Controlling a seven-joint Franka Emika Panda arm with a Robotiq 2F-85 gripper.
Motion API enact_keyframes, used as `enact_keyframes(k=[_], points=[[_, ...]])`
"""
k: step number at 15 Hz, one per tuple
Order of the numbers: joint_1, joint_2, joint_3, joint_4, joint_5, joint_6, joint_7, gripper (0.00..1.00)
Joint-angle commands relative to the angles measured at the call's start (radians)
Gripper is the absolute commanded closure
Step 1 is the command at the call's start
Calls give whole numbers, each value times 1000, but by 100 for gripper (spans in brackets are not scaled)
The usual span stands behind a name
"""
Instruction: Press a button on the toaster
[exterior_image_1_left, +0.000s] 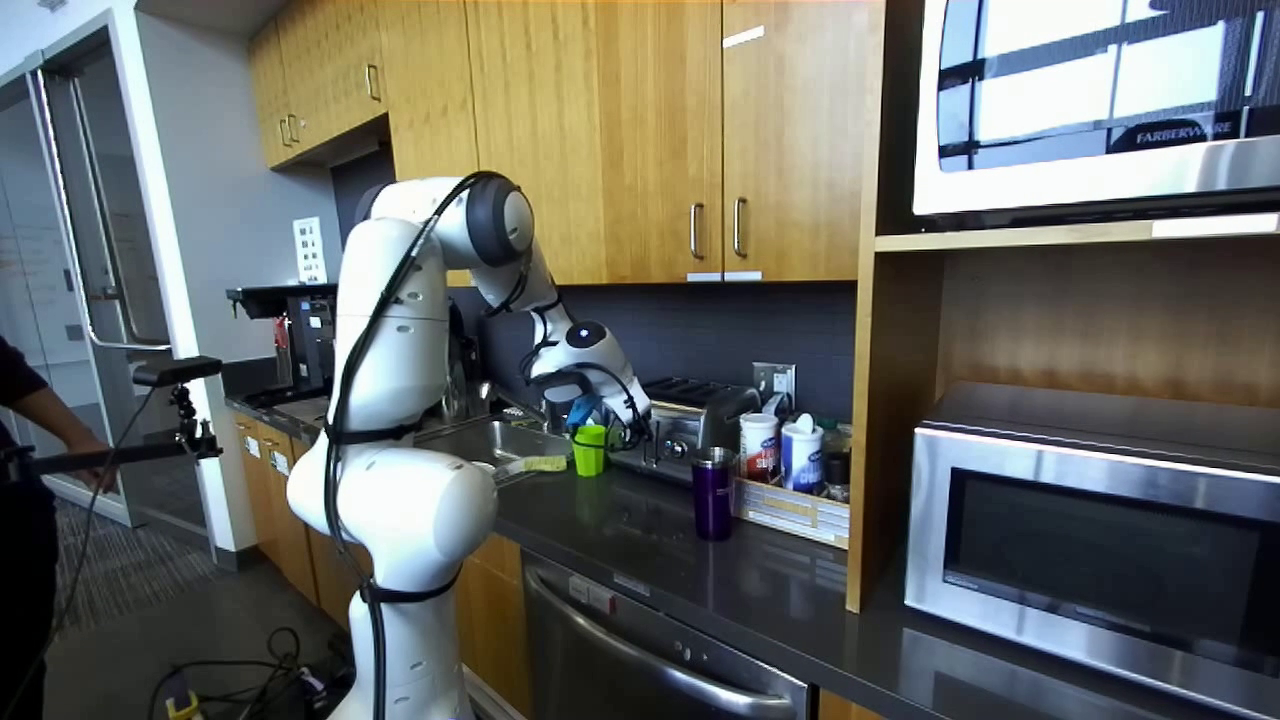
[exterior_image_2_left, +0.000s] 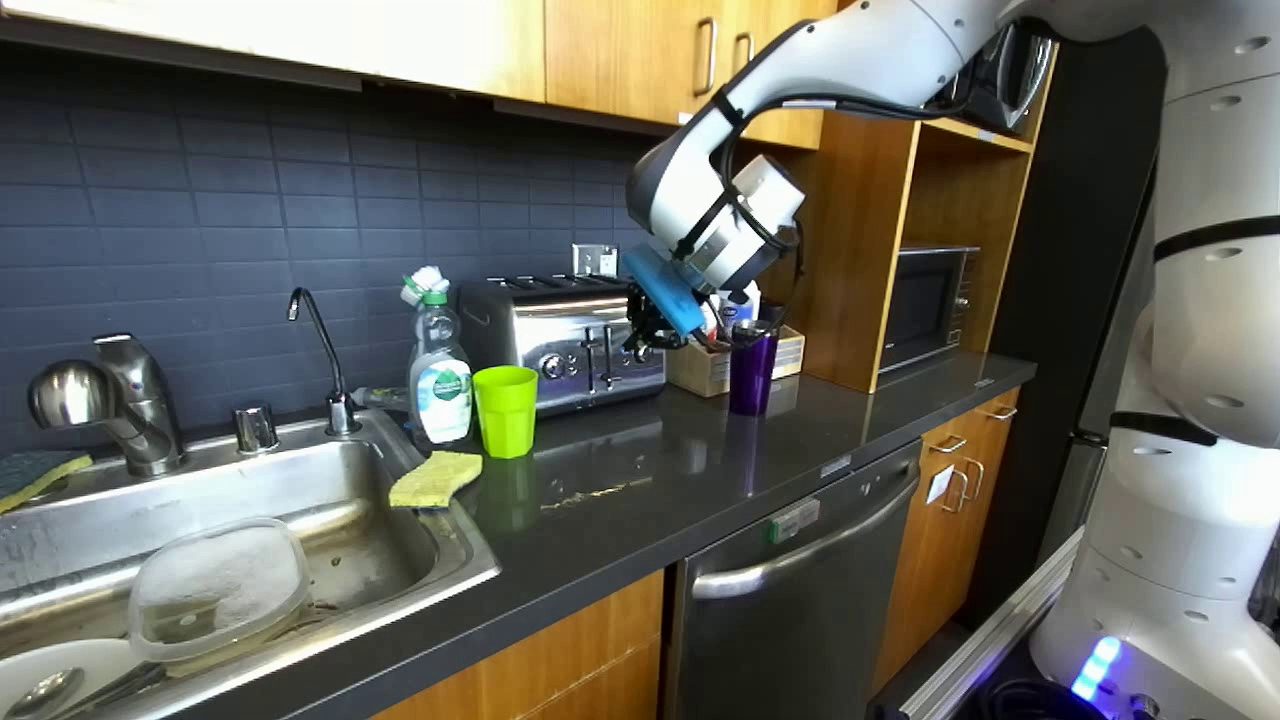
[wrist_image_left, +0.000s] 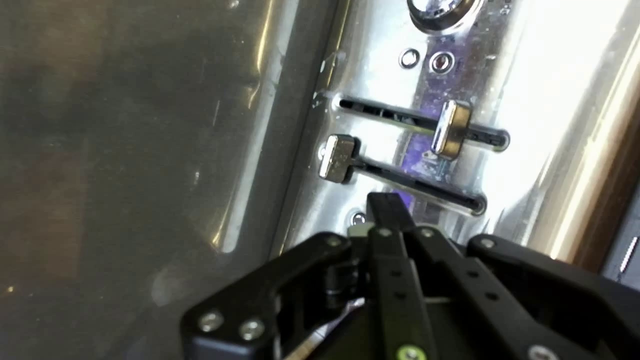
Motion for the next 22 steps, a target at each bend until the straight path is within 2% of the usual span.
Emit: enact_keyframes(k=[1,9,22], points=[[-8,39,19,33,-18,27,38,100],[-10,98,11,73,-57,44,36,100],[-39,115,0,91,-84,55,32,100]])
